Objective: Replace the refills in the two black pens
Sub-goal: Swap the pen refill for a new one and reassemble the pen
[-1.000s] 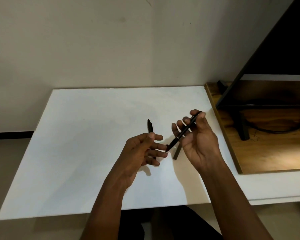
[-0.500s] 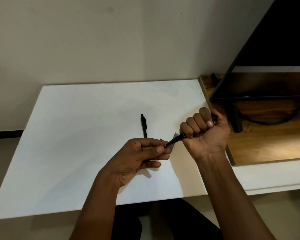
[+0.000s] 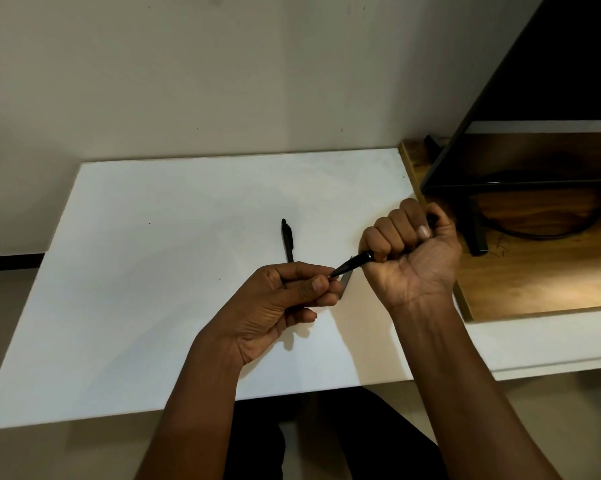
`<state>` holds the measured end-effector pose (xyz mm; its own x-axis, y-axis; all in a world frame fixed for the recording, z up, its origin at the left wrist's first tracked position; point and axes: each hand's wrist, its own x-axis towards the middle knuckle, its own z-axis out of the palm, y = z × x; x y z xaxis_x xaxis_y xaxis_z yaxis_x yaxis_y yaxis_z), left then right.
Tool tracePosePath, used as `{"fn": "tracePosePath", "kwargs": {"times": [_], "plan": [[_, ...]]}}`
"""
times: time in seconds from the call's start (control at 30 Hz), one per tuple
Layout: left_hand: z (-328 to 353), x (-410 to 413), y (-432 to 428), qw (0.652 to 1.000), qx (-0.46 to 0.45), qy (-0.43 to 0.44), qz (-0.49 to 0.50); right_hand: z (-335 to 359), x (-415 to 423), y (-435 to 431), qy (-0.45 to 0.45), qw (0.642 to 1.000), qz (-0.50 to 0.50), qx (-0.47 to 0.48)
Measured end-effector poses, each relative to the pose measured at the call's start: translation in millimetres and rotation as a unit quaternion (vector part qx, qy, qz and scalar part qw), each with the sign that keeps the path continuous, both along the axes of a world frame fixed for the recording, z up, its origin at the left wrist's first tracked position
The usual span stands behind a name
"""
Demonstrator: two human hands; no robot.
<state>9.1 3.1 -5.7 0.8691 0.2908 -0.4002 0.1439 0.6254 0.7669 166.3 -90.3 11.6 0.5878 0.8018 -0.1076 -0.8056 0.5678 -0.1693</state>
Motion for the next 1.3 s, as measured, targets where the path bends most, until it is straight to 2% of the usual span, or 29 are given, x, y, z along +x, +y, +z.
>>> {"fn": "tracePosePath", "kwargs": {"times": [0.5,0.83,1.03,1.13,1.2,1.27,1.3], "plan": [[1.7,-0.1,0.2,1.000,0.004,0.004,0.000,-2.2,0.0,0.0,0.016,1.000,0.006,0.007],[1.5,1.0,0.2,1.000,-0.008,0.007,0.013,-6.1,-1.9,-1.4,0.095,0.995,-0.006,-0.020],[1.9,0.8,0.4,1.000,-0.005,0.009,0.020,-6.7,-1.3,-1.8,0.096,0.995,-0.015,-0.033],[1.6,0.8,1.7,1.000,0.005,0.013,0.019,-5.7,-0.3,-1.0,0.061,0.997,-0.004,-0.050],[2.1,1.6,2.7,0.999,0.029,0.024,0.021,-3.5,-0.1,2.6,-0.017,0.994,0.014,-0.111],[1.9,2.1,3.5,0.996,0.072,0.046,0.031,-3.7,-3.1,8.6,-0.132,0.966,0.033,-0.219],[1.5,2.0,4.1,0.993,0.094,0.057,0.038,-5.2,-5.6,11.3,-0.197,0.940,0.038,-0.277]]}}
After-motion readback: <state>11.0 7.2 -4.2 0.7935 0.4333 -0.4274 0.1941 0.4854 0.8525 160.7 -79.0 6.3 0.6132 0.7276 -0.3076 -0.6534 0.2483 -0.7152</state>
